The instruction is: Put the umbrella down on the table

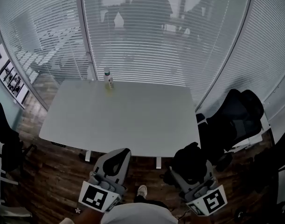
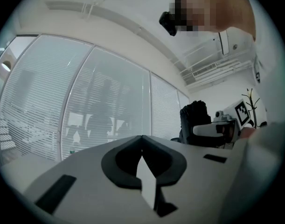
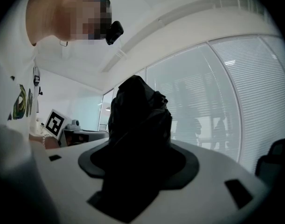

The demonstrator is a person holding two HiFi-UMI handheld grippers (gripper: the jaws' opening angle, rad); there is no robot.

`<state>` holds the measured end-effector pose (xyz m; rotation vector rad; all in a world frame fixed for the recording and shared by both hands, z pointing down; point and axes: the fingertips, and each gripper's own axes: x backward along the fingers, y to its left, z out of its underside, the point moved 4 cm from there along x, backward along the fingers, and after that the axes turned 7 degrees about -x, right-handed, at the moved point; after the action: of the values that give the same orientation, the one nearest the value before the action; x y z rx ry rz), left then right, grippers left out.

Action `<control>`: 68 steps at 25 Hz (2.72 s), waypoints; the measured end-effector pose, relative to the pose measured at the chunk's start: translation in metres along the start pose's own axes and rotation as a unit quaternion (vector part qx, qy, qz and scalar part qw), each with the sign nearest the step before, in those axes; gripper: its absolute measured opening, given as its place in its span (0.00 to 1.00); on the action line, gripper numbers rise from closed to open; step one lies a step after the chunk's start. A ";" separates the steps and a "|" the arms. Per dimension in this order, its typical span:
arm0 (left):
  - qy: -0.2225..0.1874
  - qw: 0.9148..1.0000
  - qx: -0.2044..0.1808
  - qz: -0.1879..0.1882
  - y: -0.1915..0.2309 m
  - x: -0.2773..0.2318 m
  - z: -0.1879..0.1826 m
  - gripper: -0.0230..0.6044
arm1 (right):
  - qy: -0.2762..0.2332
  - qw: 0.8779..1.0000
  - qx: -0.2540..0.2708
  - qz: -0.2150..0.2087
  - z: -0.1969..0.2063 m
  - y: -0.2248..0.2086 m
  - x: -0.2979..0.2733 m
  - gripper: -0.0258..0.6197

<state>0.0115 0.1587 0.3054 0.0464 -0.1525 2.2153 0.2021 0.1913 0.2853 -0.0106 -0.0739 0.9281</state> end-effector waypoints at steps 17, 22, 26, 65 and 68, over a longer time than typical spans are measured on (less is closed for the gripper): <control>0.003 1.000 0.008 -0.021 0.022 -0.111 0.023 0.06 | 0.012 0.999 -0.006 -0.032 0.015 -0.103 -0.064 0.45; 0.004 1.000 0.010 -0.019 0.055 -0.126 0.029 0.06 | 0.013 0.999 0.000 -0.037 0.016 -0.105 -0.104 0.45; -0.005 1.000 0.013 -0.021 0.094 -0.142 0.031 0.06 | 0.011 0.999 0.006 -0.037 0.015 -0.111 -0.146 0.45; 0.022 0.999 0.035 0.028 0.274 -0.233 0.095 0.05 | 0.108 0.990 0.089 0.003 0.072 -0.154 -0.355 0.45; 0.027 0.999 0.039 0.027 0.277 -0.231 0.103 0.06 | 0.146 0.982 0.119 -0.003 0.089 -0.156 -0.365 0.45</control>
<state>-0.0719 -0.2028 0.3611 0.0240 -0.0383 2.2738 0.1029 -0.1961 0.3585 0.0761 0.3092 0.9155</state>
